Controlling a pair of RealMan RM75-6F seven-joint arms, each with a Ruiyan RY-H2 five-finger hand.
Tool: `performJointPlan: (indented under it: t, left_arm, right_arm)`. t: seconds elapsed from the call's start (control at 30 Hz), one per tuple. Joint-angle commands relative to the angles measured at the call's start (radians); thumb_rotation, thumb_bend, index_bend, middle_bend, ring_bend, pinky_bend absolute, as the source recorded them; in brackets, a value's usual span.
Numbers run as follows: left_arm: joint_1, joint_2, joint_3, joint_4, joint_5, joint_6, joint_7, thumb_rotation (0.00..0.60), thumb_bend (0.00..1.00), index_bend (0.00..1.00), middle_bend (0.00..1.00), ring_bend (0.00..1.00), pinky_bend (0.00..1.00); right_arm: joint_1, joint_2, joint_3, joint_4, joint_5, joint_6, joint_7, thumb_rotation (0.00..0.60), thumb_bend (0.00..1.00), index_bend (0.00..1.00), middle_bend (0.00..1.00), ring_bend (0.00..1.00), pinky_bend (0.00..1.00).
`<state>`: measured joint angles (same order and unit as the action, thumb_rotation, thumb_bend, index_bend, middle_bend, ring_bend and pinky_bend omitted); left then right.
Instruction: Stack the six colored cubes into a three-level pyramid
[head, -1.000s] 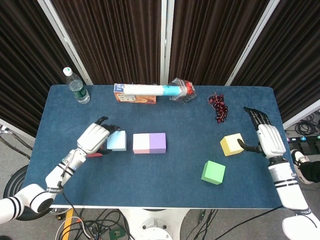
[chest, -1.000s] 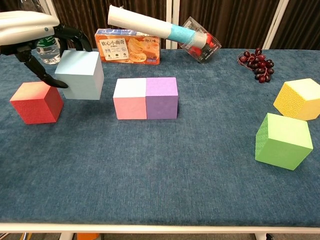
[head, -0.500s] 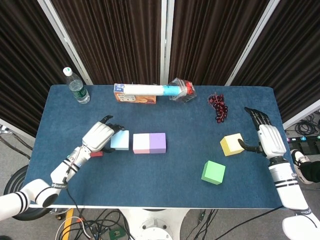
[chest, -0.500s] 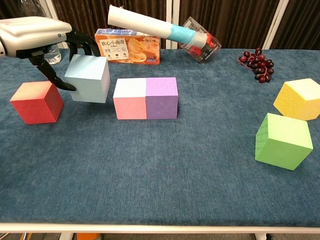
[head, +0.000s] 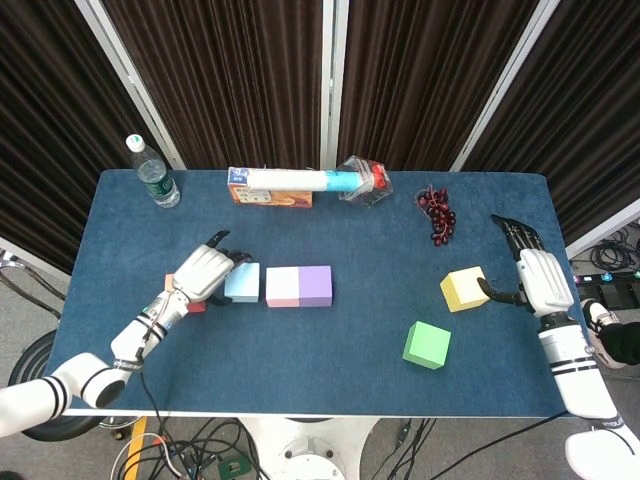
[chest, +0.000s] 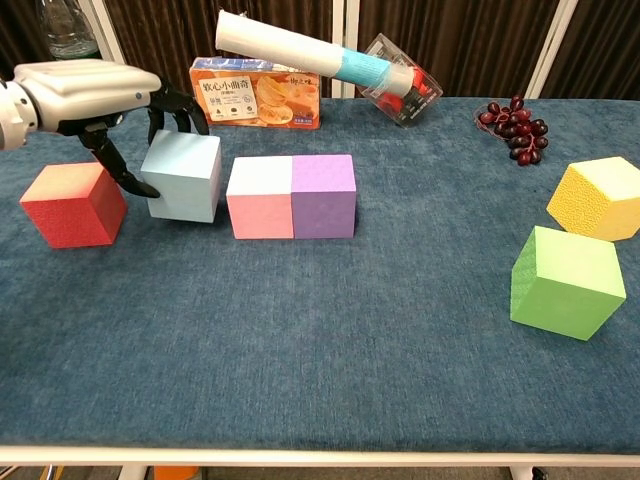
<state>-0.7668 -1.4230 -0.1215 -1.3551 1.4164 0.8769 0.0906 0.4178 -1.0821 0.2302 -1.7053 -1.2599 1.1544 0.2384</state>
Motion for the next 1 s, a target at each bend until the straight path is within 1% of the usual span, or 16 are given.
performJointPlan:
  t: [0.03,0.1,0.27,0.4,0.53,0.7,0.93,1.0]
  left_arm:
    - [-0.008,-0.002,0.002,0.001,-0.027,-0.025,0.022,0.600,0.18,0.23,0.38,0.14,0.06]
    - [-0.012,-0.003,0.003,0.000,-0.041,-0.035,0.035,0.600,0.16,0.21,0.34,0.12,0.05]
    - [-0.016,0.018,0.001,-0.039,-0.087,-0.051,0.091,0.600,0.15,0.17,0.23,0.03,0.02]
    - [-0.023,0.048,0.002,-0.092,-0.130,-0.074,0.136,0.600,0.14,0.16,0.16,0.00,0.01]
    - [-0.033,0.053,-0.001,-0.115,-0.149,-0.075,0.172,0.600,0.14,0.16,0.15,0.00,0.00]
    - [-0.056,0.035,-0.003,-0.079,-0.155,-0.080,0.207,0.600,0.14,0.16,0.15,0.00,0.00]
    - [-0.089,0.019,0.005,-0.025,-0.162,-0.121,0.229,0.600,0.14,0.16,0.17,0.00,0.00]
    - [-0.096,0.019,0.007,-0.019,-0.171,-0.132,0.234,0.600,0.14,0.16,0.19,0.00,0.00]
  right_arm:
    - [-0.001,-0.001,0.000,0.002,-0.001,0.000,0.003,0.600,0.22,0.00,0.08,0.00,0.00]
    - [-0.001,-0.002,0.000,0.004,-0.004,0.000,0.006,0.600,0.22,0.00,0.08,0.00,0.00]
    - [-0.004,-0.002,0.001,0.006,-0.011,0.003,0.012,0.600,0.22,0.00,0.08,0.00,0.00]
    - [-0.007,-0.001,0.000,0.010,-0.014,0.003,0.019,0.600,0.22,0.00,0.08,0.00,0.00]
    - [-0.009,-0.001,-0.001,0.013,-0.017,0.004,0.028,0.600,0.22,0.00,0.08,0.00,0.00]
    - [-0.013,0.000,-0.002,0.018,-0.023,0.004,0.041,0.600,0.22,0.00,0.08,0.00,0.00]
    - [-0.013,0.000,-0.001,0.024,-0.026,0.003,0.049,0.600,0.22,0.00,0.08,0.00,0.00]
    - [-0.014,-0.002,-0.001,0.028,-0.024,0.003,0.050,0.600,0.22,0.00,0.08,0.00,0.00]
